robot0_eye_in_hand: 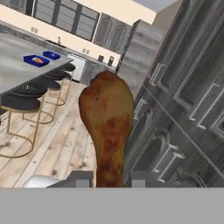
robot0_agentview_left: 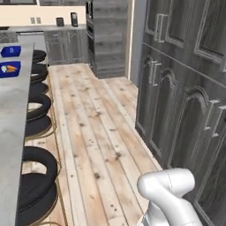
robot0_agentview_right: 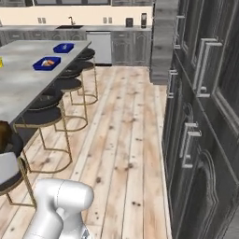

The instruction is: Gather the carrot and potato from the fridge and place them on a tray on the dining counter. Then gather the fish and chicken drumstick from the fridge and place them on the other tray.

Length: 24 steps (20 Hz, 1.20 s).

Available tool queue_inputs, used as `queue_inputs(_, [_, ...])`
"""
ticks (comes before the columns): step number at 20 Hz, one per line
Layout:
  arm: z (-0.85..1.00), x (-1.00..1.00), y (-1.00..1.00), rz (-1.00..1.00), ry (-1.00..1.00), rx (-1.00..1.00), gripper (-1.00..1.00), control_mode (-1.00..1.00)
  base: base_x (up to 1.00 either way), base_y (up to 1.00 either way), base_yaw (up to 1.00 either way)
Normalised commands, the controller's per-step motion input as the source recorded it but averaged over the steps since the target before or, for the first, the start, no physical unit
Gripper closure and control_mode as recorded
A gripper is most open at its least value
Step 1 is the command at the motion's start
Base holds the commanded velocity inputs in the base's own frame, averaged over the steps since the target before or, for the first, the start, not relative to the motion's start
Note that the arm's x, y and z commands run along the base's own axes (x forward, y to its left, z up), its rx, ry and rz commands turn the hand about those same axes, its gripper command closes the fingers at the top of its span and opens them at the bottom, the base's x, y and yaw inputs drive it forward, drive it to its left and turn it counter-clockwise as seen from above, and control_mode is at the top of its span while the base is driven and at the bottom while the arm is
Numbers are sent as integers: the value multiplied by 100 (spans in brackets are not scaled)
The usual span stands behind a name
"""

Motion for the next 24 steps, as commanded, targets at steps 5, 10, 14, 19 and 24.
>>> queue_inputs(5, [0, 0, 0, 0, 0, 0, 100, 100, 98, -29, 34])
queue_inputs(10, [0, 0, 0, 0, 0, 0, 100, 100, 98, -29, 35])
queue_inputs(14, [0, 0, 0, 0, 0, 0, 100, 100, 94, -37, 33])
queue_inputs(19, [0, 0, 0, 0, 0, 0, 100, 100, 91, -47, 30])
queue_inputs(24, [0, 0, 0, 0, 0, 0, 100, 100, 89, -50, 29])
